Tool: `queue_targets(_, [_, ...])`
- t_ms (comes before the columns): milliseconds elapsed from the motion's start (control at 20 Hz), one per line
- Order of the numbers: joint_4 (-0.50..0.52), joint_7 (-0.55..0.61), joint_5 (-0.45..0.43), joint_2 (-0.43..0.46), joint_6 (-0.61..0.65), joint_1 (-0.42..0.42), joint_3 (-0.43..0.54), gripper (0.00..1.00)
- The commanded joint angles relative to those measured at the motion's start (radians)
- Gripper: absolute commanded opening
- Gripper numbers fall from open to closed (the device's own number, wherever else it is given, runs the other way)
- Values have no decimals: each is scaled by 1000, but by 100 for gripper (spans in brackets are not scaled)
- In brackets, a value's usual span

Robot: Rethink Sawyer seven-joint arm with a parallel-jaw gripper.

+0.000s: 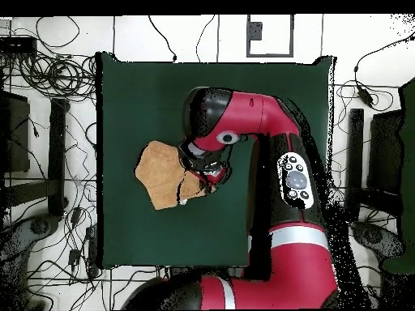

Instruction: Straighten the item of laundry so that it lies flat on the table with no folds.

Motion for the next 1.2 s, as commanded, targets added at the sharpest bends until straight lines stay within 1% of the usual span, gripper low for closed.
queue_targets(50, [9,62,11,30,61,29,17,0])
queue_targets(300, [-22,40,-10,55,66,11,15,0])
queue_targets(1200, [-216,-27,-71,171,134,-39,14,0])
